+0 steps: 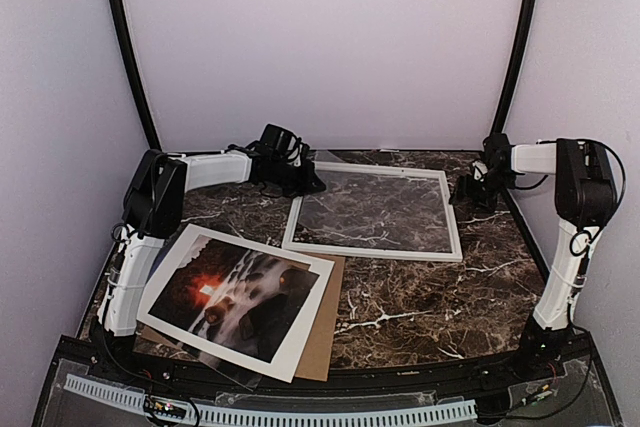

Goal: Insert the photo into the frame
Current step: Place the glass panel in the frame body.

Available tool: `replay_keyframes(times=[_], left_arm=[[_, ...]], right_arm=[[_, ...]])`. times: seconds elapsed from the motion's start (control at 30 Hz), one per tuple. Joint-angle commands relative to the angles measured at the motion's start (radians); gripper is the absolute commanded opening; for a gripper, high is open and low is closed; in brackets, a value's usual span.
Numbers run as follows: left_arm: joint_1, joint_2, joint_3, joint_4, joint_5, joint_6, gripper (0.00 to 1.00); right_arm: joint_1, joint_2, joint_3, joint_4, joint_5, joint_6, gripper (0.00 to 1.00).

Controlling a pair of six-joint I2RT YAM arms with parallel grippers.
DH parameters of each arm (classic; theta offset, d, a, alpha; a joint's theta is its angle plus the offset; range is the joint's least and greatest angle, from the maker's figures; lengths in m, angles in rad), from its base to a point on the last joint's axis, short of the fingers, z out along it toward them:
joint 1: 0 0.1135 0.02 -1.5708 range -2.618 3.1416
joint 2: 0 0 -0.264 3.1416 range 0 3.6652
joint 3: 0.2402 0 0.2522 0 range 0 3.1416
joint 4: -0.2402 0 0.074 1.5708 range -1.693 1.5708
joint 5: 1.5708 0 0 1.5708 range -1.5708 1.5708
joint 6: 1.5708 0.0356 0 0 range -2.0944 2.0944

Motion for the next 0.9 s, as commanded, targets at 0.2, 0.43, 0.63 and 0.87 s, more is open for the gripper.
replay_keyframes(times=[0.2,0.43,0.63,0.87], left_arm=[[0.006,-0.009,0.015,-0.023,0.004,0.022,0.0],[0.006,-0.008,0.014,-0.024,0.004,0.022,0.0],[0.007,-0.009,0.013,-0.022,0.002,0.023,0.0],[0.007,-0.009,0.014,-0.026,0.002,0.023,0.0]], right_arm=[[0.006,0.009,0.018,-0.001,-0.001,-0.012,0.76],[0.006,0.005,0.016,-0.002,0.0,-0.015,0.76],[0.006,0.003,0.015,-0.002,0.002,-0.016,0.77],[0.006,-0.003,0.015,-0.002,0.009,-0.016,0.79]])
